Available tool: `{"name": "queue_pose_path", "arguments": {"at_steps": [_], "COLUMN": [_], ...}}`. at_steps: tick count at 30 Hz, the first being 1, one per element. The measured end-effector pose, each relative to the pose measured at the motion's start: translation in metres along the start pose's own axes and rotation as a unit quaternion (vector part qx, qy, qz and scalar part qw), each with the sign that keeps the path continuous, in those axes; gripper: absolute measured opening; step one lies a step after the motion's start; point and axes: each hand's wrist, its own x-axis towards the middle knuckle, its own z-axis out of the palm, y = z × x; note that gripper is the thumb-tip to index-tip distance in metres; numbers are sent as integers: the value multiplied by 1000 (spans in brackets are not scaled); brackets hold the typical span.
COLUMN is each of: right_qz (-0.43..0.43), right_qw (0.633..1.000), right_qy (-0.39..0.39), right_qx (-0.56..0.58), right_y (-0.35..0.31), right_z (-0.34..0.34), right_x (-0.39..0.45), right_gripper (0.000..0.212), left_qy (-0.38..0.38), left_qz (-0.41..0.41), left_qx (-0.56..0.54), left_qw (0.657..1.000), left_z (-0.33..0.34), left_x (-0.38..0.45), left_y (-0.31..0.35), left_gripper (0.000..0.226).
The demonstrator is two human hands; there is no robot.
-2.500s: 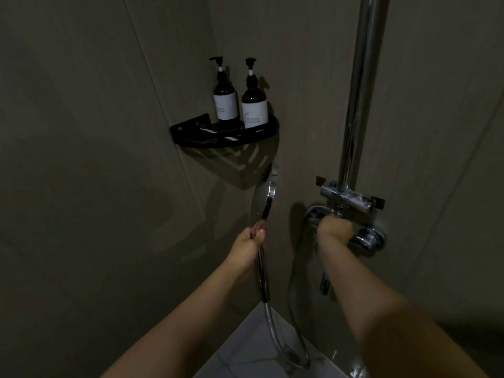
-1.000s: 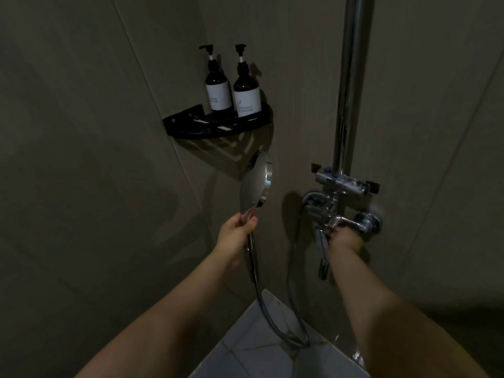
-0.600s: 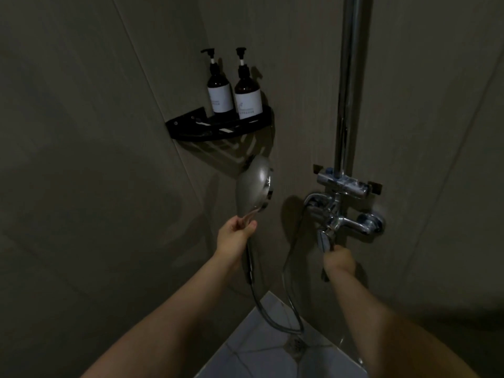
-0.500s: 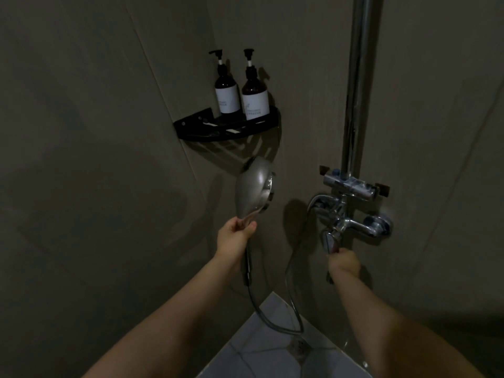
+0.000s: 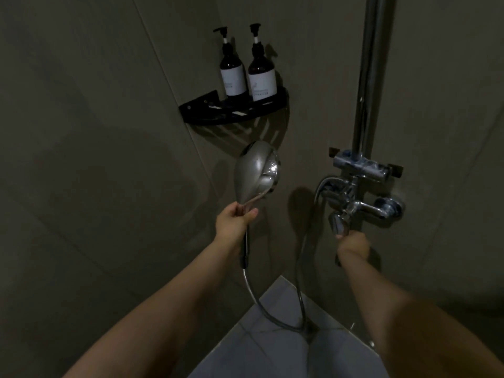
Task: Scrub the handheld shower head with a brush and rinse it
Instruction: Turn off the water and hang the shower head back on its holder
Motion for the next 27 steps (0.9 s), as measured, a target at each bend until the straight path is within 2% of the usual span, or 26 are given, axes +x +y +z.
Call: {"name": "queue_pose_path", "arguments": {"at_steps": [12, 27], "right_qz": [-33, -24], "right_qw": [999, 999], "right_qy": [-28, -31], "right_qx": [-30, -9], "right_y": [4, 2], "right_z": [-7, -3], "right_x": [6, 6], "right_gripper": [32, 29], "left_qy": [-18, -2], "left_qz": [-14, -16], "left_qx": [-1, -2], "left_qw": [1000, 1000], "left_z": [13, 14], "left_x": [-9, -9], "left_y": [-18, -30], "left_gripper": [27, 28]}}
